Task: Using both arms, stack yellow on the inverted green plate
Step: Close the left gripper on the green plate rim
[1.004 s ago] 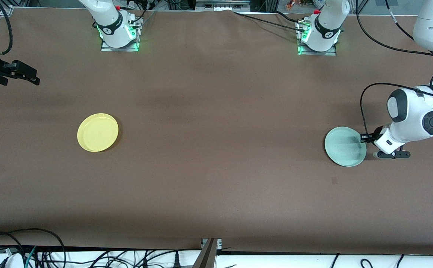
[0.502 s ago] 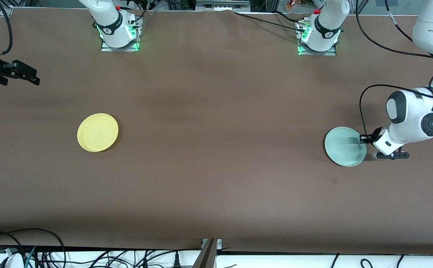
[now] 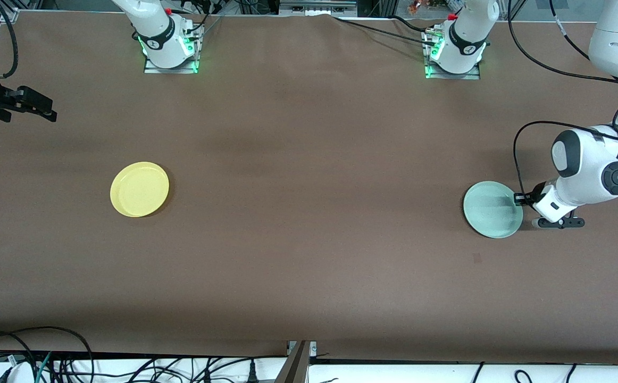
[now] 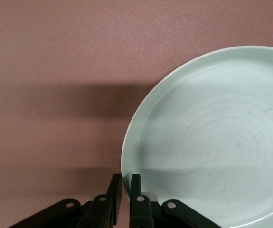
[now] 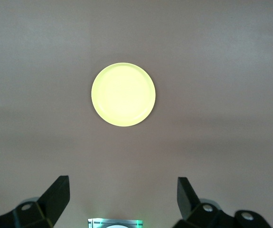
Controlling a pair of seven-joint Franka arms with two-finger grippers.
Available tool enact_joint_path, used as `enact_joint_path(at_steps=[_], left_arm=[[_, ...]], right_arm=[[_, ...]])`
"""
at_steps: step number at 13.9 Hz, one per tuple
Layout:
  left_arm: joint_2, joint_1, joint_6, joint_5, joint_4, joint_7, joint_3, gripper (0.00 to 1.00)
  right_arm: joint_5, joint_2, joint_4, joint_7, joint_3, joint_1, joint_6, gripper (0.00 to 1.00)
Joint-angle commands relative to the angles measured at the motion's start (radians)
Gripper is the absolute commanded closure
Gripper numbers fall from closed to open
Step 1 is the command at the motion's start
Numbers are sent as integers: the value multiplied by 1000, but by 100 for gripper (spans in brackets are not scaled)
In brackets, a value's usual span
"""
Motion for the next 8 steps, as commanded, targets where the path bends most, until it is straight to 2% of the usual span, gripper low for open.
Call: enact_joint_path(at_steps=[1,6,8], left_arm=[[10,1,-17,24,23,-5,-4,100],[-7,-4,-22,30,27,-1,-12,100],[-23,-33,-108,31,94,5,-23,100]], right_arm=[[-17,4,14,12,8,-4,-8,0],[-16,4,14,12,10,-4,-8,0],[-16,4,14,12,10,-4,-8,0]])
